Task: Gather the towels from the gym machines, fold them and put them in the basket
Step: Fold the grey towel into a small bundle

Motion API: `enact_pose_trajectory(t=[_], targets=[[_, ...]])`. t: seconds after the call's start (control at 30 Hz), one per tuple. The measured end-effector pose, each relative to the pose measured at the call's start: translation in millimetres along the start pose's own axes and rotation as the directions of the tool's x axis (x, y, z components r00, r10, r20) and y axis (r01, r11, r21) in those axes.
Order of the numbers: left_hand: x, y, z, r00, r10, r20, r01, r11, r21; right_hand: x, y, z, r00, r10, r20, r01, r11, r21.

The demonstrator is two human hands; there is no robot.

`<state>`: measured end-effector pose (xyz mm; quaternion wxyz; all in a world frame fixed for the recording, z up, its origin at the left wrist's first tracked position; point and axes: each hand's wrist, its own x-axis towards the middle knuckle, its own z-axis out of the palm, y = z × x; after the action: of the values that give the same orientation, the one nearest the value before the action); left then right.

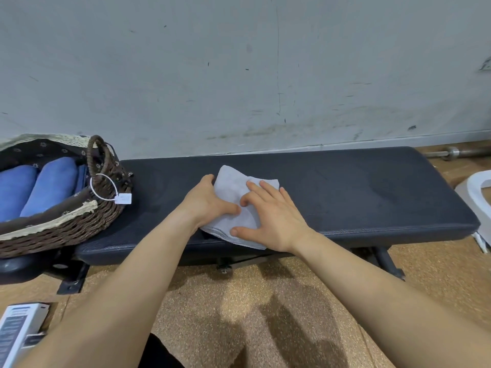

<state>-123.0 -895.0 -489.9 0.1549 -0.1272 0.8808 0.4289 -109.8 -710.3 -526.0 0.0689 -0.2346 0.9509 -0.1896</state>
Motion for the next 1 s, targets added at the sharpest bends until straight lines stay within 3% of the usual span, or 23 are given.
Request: enact_pose_trajectory(t=[0.13,0.27,0.37,0.5,0.57,0.67,0.73,0.83,0.9,1.0], targets=[[-1,3,4,0.995,0.097,-0.022,-0.091,0.974,0.207,1,-9,-7,0.999,0.039,-0.022,-0.04,0.998,-0.042],[1,3,-3,0.953,0.285,0.107,-0.301,0.932,0.2,8,12,-35,0.959,0.154,-0.239,-0.128,0.984,0.124],[6,9,-5,0.911,0.352,0.215,-0.396,0.892,0.218,10,37,-47,0.954,0.287,-0.089,-0.246,0.916,0.316],[13,21,0,0.874,0.431,0.223,-0.482,0.827,0.289,15,55,-56,0.958,0.286,0.034,-0.256,0.792,0.555],[12,22,4,0.891,0.428,0.148,-0.451,0.801,0.394,16,58,-61,0.943,0.329,0.049,-0.281,0.709,0.647],[9,17,3,0.96,0.273,-0.065,-0.181,0.779,0.6,16,60,-66,0.915,0.38,0.137,-0.362,0.623,0.693],[7,13,0,0.985,0.119,-0.128,-0.037,0.859,0.51,16,61,-67,0.899,0.39,0.2,-0.412,0.594,0.691],[4,11,1,0.995,-0.003,-0.097,0.015,0.993,0.116,16,64,-69,0.889,0.4,0.223,-0.433,0.577,0.693],[2,13,2,0.995,-0.079,-0.067,0.069,0.989,-0.133,16,65,-71,0.89,0.389,0.237,-0.43,0.545,0.72],[-4,17,3,0.986,-0.168,-0.023,0.142,0.892,-0.43,14,64,-73,0.886,0.382,0.262,-0.432,0.477,0.765]])
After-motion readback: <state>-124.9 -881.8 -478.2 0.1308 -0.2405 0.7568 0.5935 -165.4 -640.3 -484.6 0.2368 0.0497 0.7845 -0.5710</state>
